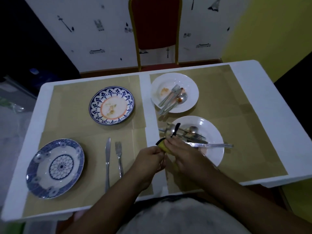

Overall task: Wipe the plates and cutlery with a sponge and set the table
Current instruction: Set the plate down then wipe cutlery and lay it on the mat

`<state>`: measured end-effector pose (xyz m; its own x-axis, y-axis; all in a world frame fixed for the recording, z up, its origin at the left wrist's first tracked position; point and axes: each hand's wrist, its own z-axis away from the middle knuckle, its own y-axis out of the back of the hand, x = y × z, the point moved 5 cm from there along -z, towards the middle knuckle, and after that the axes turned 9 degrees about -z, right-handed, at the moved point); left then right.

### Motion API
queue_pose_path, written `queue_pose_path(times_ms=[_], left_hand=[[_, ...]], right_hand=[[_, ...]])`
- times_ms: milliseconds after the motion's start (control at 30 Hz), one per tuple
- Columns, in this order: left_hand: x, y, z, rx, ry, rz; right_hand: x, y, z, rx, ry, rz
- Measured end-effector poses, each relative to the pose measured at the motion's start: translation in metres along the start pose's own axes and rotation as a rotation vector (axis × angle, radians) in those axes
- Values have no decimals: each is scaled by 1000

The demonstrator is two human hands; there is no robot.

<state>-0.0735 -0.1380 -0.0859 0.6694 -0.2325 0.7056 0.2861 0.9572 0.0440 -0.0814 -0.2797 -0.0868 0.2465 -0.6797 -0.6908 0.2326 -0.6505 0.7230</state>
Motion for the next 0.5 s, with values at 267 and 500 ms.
queue_pose_path(times_ms=[267,500], left_hand=[[-14,46,12,-67,-16,-16],[-16,71,16,-105,-66,-70]], right_hand=[[-13,-34,-18,-36,17,177],[-28,-43,-40,-22,-33,234]])
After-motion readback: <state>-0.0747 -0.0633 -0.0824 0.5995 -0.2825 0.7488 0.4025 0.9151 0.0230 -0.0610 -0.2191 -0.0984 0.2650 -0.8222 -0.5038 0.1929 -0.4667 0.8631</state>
